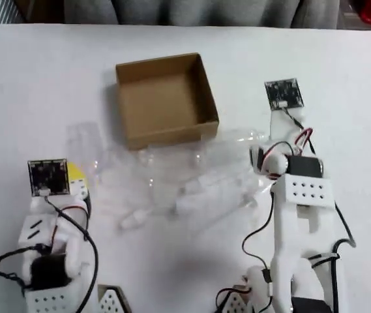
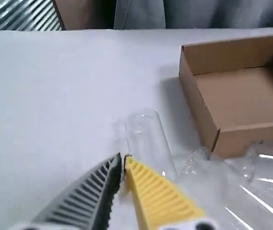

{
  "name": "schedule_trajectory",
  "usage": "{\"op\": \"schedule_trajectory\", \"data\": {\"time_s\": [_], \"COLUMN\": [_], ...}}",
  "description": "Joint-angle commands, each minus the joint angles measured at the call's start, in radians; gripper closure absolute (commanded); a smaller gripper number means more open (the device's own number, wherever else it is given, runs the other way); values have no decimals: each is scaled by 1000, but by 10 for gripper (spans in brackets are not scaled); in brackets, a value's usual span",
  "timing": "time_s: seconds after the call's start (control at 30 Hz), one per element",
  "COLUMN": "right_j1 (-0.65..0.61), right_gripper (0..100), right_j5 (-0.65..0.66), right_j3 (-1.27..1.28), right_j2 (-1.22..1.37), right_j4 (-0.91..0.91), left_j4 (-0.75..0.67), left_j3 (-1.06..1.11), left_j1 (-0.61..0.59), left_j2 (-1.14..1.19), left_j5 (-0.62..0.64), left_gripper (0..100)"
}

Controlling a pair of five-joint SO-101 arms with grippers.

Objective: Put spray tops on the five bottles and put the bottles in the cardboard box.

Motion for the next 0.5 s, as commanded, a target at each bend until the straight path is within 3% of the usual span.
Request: {"op": "schedule_trajectory", "data": {"time_s": [0.0, 0.33, 0.47], "right_j1": [13, 56, 54], "right_gripper": [982, 982, 982], "right_j5": [3, -58, -60], "right_j3": [25, 69, 69], "right_j2": [-33, -33, -33], "right_j4": [-38, -125, -125], "left_j4": [75, 97, 97], "left_j3": [-261, -825, -988], "left_j1": [39, 41, 56], "left_j2": [53, 723, 949], "left_j5": [2, 3, 114], "left_gripper": [978, 976, 976]}}
